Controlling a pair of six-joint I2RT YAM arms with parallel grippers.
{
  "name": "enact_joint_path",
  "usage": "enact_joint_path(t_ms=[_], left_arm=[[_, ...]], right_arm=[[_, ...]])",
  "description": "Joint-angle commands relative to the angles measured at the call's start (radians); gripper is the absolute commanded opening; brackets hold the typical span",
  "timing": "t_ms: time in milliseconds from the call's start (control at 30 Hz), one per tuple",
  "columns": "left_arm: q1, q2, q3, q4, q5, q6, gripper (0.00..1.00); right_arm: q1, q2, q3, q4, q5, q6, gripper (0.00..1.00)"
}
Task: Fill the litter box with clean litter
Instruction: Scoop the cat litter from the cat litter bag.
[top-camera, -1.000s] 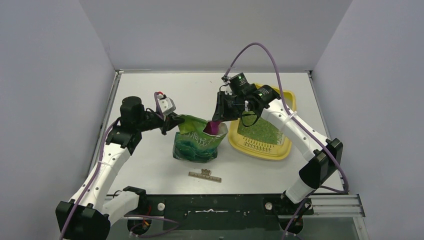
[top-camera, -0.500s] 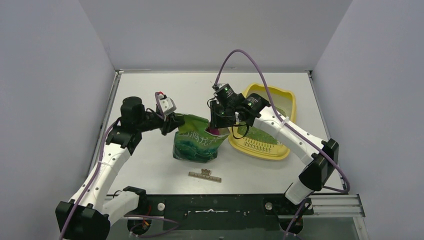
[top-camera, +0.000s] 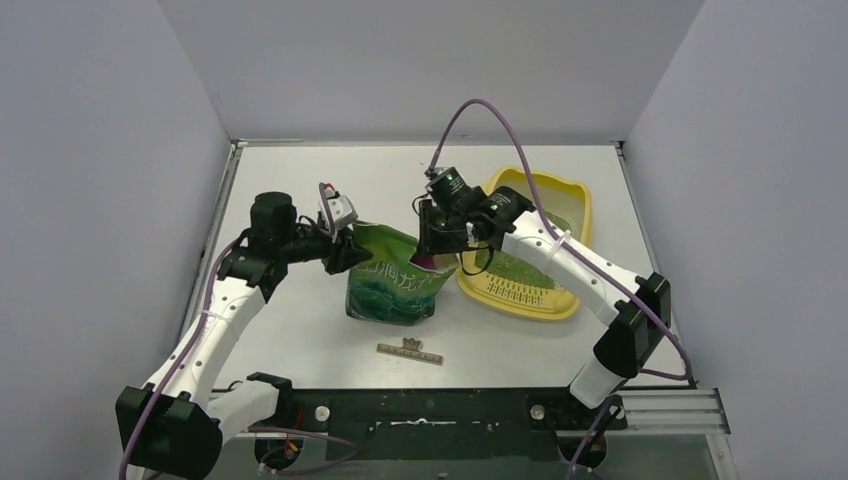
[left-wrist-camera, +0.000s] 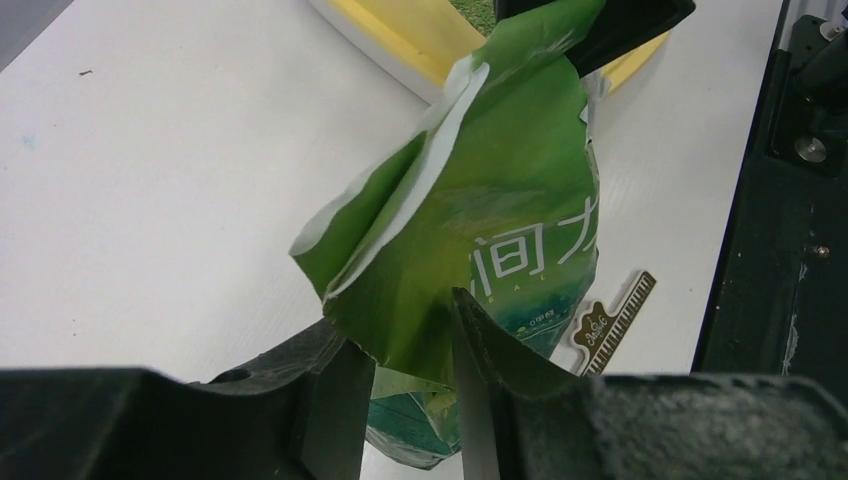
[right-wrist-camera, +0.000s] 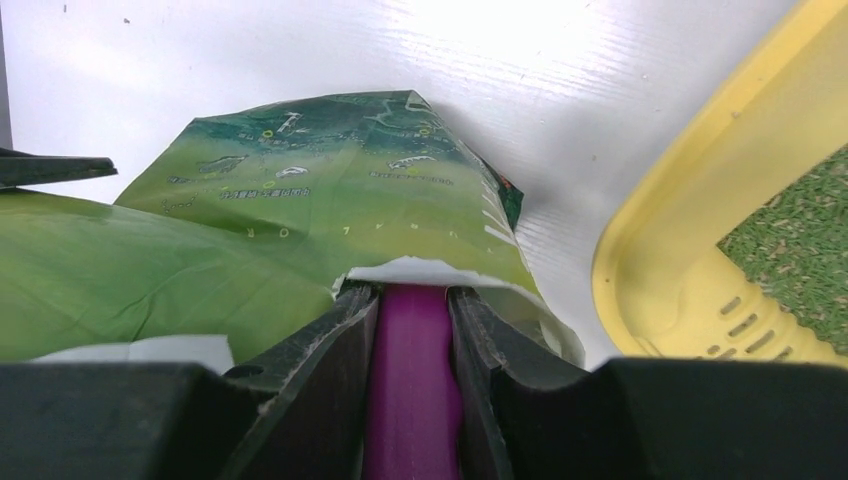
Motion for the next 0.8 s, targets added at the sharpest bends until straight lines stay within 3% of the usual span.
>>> enact_joint_path(t_ms=[0,167,333,500,633,767], left_arm=[[-0.004,-0.015,0.036,0.023,0.035,0.016,0.27],[-0.003,-0.014,0.028,0.034,0.035,0.017,0.15],[-0.005,-0.013,0.013,0.058,0.061,0.015,0.13],[-0.004,-0.002,0.003,0.078,0.074,0.004,0.41],[-0.004,0.014,-0.011,0.106,0.059,0.003,0.43],[-0.003,0.029,-0.019,0.152,0.053,-0.042,0.38]], right_arm=[[-0.010,-0.105,0.095,-0.064,0.152,-0.036,0.00],[-0.012,-0.123,0.051,-0.047,0.142,-0.045,0.00],[-0.023,-0.049,-0.024,0.002,0.019,-0.023,0.00],[-0.023,-0.007,-0.072,0.101,-0.106,0.010,0.00],[-0.045,0.002,-0.069,0.115,-0.139,0.029,0.00],[-0.079,-0.028,-0.124,0.197,-0.212,0.108,0.00]])
